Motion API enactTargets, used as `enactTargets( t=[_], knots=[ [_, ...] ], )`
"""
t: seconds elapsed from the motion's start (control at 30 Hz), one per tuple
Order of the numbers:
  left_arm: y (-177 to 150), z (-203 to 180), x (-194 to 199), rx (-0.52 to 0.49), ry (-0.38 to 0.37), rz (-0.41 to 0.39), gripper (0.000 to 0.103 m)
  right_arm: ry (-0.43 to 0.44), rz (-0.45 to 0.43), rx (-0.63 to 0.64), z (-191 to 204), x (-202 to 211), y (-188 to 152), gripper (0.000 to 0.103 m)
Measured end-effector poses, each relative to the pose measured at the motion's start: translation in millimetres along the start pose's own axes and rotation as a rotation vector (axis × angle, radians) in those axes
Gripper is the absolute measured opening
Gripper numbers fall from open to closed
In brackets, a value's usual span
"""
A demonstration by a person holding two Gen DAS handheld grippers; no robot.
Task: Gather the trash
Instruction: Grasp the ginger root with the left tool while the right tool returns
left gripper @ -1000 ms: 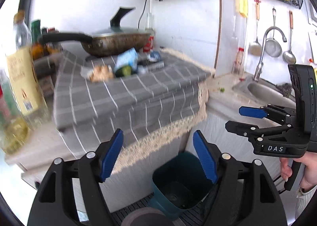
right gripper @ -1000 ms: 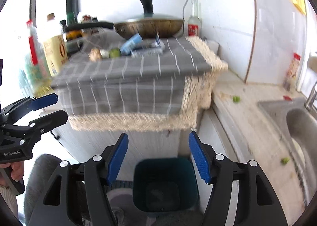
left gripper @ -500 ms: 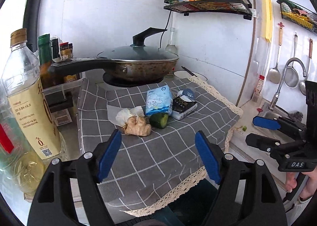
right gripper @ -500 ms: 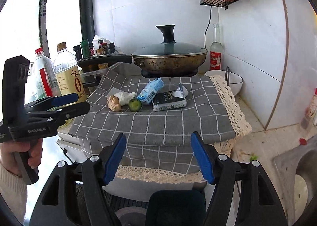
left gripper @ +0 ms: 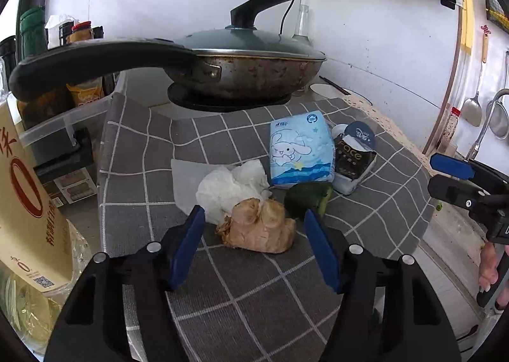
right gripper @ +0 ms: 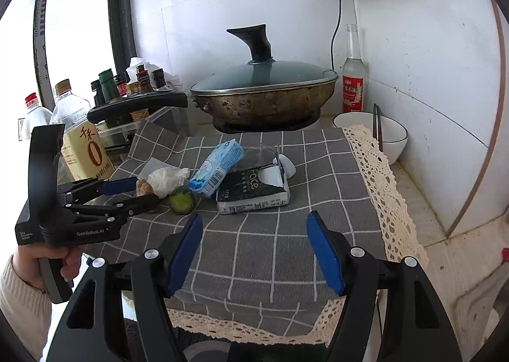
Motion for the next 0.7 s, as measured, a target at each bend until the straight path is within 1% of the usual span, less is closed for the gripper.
enactTargets(
  t=[0.07,0.1,0.13,0.27,0.3,0.33,0.37,0.4,0.43,0.6,0.7],
  knots=[
    [0.1,0.9,-5.8,0.003,-0.008,0.009,0.066,-0.007,0.011,0.006,-6.3,-9.2,5.3,0.069],
    [0.7,0.6,-7.2,-0.003,-0.007,0.008,0.059,-0.014,0.017,0.006,-9.8,-14.3,8.3,0.069],
    [1.1,0.0,-8.0,-0.010,-0.009,0.009,0.054,-0.017,0.018,0.009,-11.9,-17.8,11.0,0.069],
    [1.4,1.6,-5.4,0.003,-0.014,0.004,0.053,-0.024,0.012,0.019,-19.7,-32.8,23.7,0.068],
    [1.7,2.4,-3.8,0.011,-0.021,0.000,0.053,-0.020,0.011,0.017,-21.8,-36.8,26.3,0.065],
    [2.4,3.3,-1.6,0.017,-0.028,-0.005,0.053,-0.008,0.017,0.011,-22.4,-41.3,28.1,0.055],
    [3.5,4.5,0.9,0.022,-0.030,-0.013,0.053,0.000,0.024,0.009,-23.2,-45.5,29.4,0.051],
    [5.0,6.4,4.3,0.027,-0.030,-0.022,0.053,0.001,0.025,0.011,-23.9,-49.1,30.6,0.050],
    [6.3,7.5,7.5,0.030,-0.032,-0.029,0.053,0.001,0.029,0.011,-24.3,-53.0,32.0,0.045],
    [12.1,11.7,19.8,0.036,-0.044,-0.055,0.053,-0.008,0.038,0.004,-30.4,-67.9,35.5,0.044],
    [12.9,13.3,22.4,0.040,-0.044,-0.059,0.053,-0.021,0.053,0.002,-34.0,-76.9,35.3,0.029]
  ],
)
Point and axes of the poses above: each gripper's, at about its wrist camera, not at the fingertips, and x roughly against the way its jaws point, z to its left, y to its top, the point moved 7 cm from there along -x, roughly the way its jaws point, and after that the axes turned 12 degrees about y, right-handed, at the moved point
